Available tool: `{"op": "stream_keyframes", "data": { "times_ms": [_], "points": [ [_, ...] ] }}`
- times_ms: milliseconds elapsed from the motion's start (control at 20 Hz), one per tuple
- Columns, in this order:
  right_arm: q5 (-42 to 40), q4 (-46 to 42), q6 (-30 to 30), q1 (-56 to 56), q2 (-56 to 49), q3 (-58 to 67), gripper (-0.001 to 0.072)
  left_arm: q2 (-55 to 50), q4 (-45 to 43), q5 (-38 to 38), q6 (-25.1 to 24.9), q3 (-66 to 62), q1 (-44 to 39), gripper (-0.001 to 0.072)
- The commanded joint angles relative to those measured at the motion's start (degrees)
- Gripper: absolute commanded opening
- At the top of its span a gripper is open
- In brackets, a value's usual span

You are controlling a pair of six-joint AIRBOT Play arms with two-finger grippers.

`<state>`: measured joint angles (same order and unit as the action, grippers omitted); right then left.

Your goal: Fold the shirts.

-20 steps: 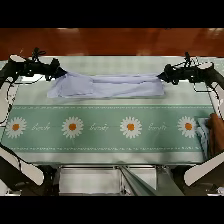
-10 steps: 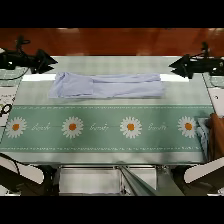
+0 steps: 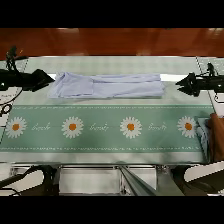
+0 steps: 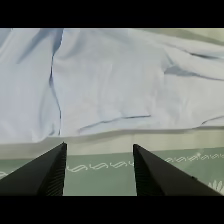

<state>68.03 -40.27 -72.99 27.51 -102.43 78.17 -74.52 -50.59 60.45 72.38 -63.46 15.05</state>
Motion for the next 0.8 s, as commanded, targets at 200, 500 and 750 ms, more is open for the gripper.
{"op": "stream_keyframes", "data": {
  "times_ms": [200, 500, 750],
  "points": [
    [-1.01, 5.29, -2.21, -7.72, -10.86, 7.04, 0.0416, 3.54, -0.42, -4.52, -0.57, 6.19, -3.87, 0.0506],
    [-4.13, 5.84, -3.39, -13.6, -13.35, 12.98, 0.0415, 3.52, -0.37, -4.98, -0.57, 6.19, -4.13, 0.0506],
    [-9.16, 5.84, -5.88, -15.82, -13.35, 13.79, 0.0294, 3.52, -0.39, -4.98, -0.59, 6.19, -4.13, 0.0506]
  ]
}}
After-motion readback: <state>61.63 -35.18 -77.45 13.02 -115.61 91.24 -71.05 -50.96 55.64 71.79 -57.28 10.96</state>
